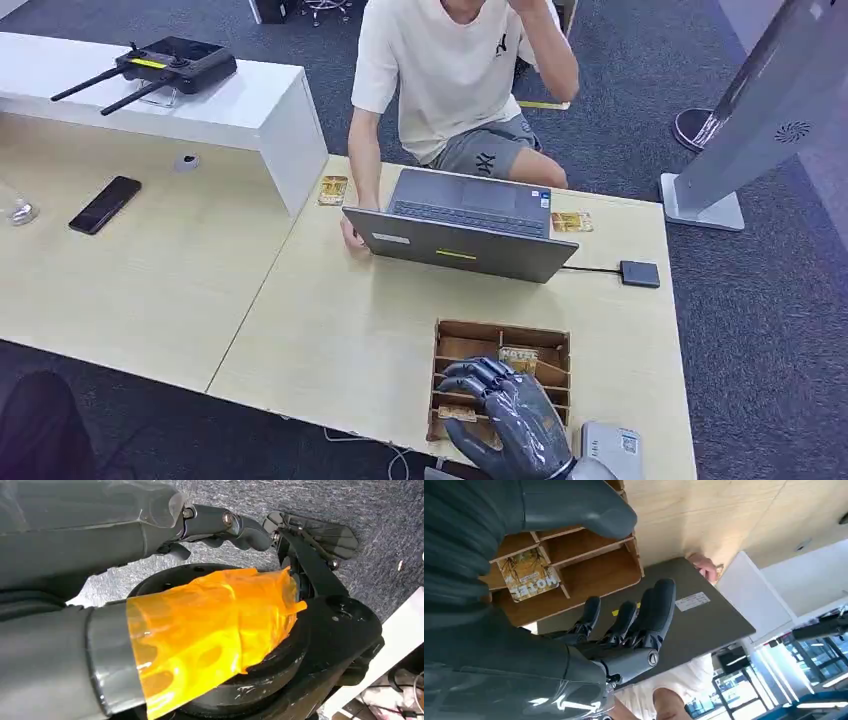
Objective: Pass the card to the sensor for recognition and then transmit it.
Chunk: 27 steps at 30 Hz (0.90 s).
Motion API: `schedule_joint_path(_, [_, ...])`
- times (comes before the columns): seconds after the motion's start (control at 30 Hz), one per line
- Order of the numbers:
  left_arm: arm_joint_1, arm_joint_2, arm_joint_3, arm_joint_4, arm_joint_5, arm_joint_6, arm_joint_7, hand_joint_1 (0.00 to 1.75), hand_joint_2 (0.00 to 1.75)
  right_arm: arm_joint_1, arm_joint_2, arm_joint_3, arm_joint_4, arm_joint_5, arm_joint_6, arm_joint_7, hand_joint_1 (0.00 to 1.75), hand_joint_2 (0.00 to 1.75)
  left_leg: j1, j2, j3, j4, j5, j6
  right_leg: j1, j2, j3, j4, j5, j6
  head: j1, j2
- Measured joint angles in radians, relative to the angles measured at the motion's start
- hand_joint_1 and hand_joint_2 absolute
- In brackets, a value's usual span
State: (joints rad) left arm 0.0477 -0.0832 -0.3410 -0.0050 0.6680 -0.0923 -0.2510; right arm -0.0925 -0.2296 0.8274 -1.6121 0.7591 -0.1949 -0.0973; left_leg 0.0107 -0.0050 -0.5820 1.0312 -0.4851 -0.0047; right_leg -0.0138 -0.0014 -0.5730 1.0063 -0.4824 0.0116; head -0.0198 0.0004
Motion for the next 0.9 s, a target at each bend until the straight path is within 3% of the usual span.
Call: schedule_joint_path(0.9, [-0.020, 0.017, 0.000, 0.000, -0.007, 0.000, 0.024, 0.00, 0.00, -0.019, -0.010, 0.050, 0.088, 0.035, -0.011, 0.021, 0.87, 1.75, 0.000, 0.000, 0.000, 0.000, 0.000, 0.000, 0.000, 0.000, 0.000, 0.000, 0.000, 0.000, 0.000, 0.000])
